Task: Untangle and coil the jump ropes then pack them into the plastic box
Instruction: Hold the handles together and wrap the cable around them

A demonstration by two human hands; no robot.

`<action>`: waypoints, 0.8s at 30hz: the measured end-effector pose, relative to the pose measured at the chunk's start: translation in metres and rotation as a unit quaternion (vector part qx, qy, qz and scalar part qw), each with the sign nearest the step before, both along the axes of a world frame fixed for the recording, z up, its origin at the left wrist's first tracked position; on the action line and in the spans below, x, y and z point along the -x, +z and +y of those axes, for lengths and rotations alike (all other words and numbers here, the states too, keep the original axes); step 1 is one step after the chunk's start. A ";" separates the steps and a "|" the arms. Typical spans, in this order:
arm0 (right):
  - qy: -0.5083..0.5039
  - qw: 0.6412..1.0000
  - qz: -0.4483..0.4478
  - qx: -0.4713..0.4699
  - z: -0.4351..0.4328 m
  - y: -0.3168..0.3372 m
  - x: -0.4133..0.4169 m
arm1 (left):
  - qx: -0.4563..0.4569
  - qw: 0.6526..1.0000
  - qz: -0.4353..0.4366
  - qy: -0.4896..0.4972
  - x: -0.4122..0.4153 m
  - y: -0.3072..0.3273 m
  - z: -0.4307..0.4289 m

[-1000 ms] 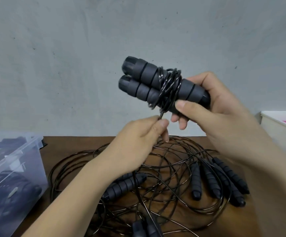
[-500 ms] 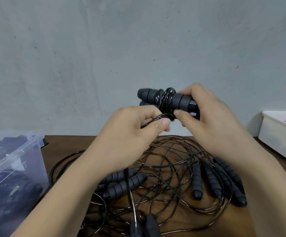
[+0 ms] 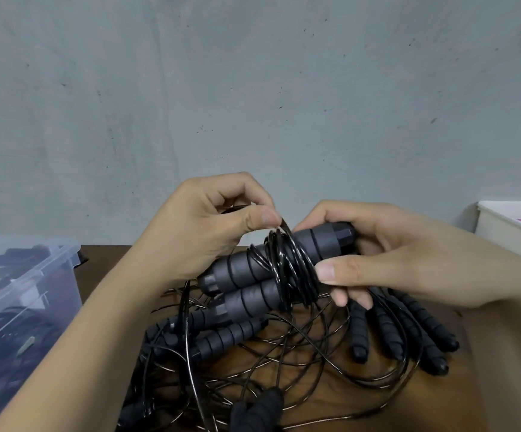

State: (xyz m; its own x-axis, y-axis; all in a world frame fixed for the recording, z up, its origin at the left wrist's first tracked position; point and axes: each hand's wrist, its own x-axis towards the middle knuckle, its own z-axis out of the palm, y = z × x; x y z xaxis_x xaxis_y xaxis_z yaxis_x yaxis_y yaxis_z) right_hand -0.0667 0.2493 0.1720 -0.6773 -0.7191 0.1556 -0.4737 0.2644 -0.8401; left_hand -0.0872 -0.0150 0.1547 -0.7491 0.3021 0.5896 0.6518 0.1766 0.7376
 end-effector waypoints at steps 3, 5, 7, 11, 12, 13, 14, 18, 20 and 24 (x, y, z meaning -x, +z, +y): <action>0.033 0.998 -0.017 0.044 0.002 0.001 -0.002 | -0.006 1.000 -0.008 0.002 0.010 -0.006 -0.003; 0.054 0.994 -0.031 0.088 -0.001 0.001 -0.003 | 0.005 1.000 -0.001 0.003 0.014 -0.010 -0.004; 0.050 0.988 -0.024 0.142 -0.007 -0.002 -0.001 | 0.037 0.999 0.001 0.024 0.017 -0.015 -0.003; 0.001 0.968 0.014 0.251 -0.016 -0.004 0.005 | 0.100 0.984 -0.008 0.150 0.013 -0.020 0.019; -0.026 0.962 0.030 0.270 -0.018 -0.004 0.006 | 0.109 0.982 0.017 0.152 0.012 -0.020 0.024; -0.059 0.956 0.048 0.283 -0.019 -0.004 0.007 | 0.122 0.982 0.023 0.144 0.011 -0.021 0.029; -0.094 0.950 0.069 0.291 -0.020 -0.004 0.008 | 0.144 0.978 0.047 0.142 0.008 -0.020 0.032; -0.219 0.920 0.158 0.284 -0.024 -0.010 0.017 | 0.199 0.978 0.004 0.069 0.002 -0.026 0.039; -0.276 0.906 0.188 0.261 -0.023 -0.013 0.022 | 0.243 0.966 0.040 0.084 -0.001 -0.024 0.038; -0.349 0.886 0.206 0.225 -0.025 -0.016 0.026 | 0.296 0.946 0.057 0.118 -0.010 -0.018 0.036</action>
State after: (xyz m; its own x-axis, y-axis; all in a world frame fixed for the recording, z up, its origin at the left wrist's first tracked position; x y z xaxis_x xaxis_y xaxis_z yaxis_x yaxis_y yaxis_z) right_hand -0.0925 0.2242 0.1555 -0.7516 0.0503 0.6577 -0.6178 0.2957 -0.7286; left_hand -0.0776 0.0215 0.1365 -0.7782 0.4374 0.4506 0.6123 0.6877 0.3900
